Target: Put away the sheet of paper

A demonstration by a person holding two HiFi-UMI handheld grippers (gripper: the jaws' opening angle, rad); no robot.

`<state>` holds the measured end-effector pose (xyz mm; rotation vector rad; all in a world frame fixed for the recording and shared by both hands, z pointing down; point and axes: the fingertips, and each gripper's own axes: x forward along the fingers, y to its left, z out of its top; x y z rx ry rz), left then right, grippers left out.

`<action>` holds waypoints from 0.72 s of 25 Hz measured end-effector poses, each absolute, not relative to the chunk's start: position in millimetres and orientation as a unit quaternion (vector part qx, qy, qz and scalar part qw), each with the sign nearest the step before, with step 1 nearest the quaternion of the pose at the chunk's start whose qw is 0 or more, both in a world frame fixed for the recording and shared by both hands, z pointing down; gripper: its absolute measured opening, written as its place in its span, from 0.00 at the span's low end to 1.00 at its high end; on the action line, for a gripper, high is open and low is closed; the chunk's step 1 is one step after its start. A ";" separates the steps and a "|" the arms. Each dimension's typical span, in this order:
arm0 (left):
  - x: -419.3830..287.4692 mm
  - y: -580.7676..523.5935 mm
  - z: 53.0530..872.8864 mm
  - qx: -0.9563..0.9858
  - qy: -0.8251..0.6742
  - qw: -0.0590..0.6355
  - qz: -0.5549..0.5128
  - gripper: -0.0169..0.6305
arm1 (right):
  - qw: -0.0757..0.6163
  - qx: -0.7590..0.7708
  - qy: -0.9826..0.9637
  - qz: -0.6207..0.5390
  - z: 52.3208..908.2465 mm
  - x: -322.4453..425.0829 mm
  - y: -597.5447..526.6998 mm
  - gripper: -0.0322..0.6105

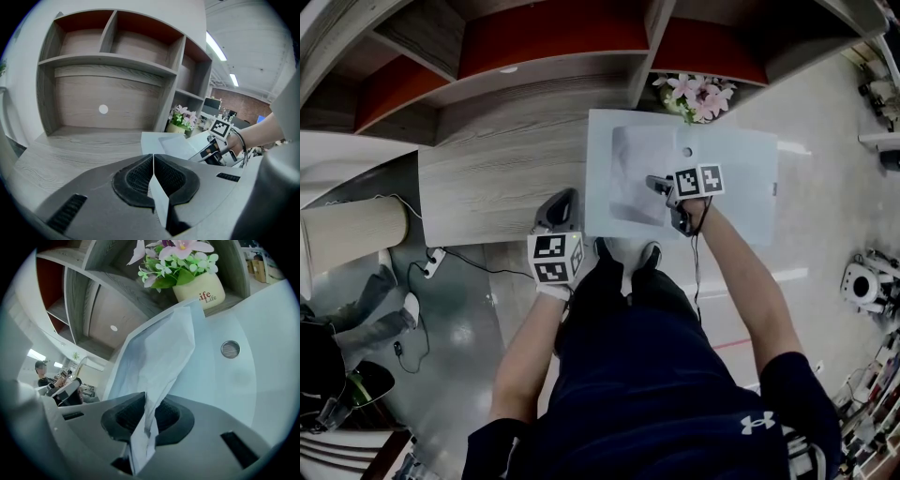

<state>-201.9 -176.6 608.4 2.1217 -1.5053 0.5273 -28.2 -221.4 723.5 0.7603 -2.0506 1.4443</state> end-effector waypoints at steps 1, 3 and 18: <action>-201.4 -177.5 608.5 0.777 -0.549 0.241 0.193 0.05 | 0.258 0.285 -0.756 0.530 723.8 -27.3 -222.5 0.13; -200.2 -178.3 608.0 0.778 -0.547 0.239 0.194 0.05 | 0.252 0.294 -0.753 0.531 723.2 -25.4 -223.6 0.29; -178.4 -185.0 539.0 0.792 -0.557 0.209 0.136 0.05 | 0.121 0.454 -0.772 0.428 612.7 75.2 -238.7 0.38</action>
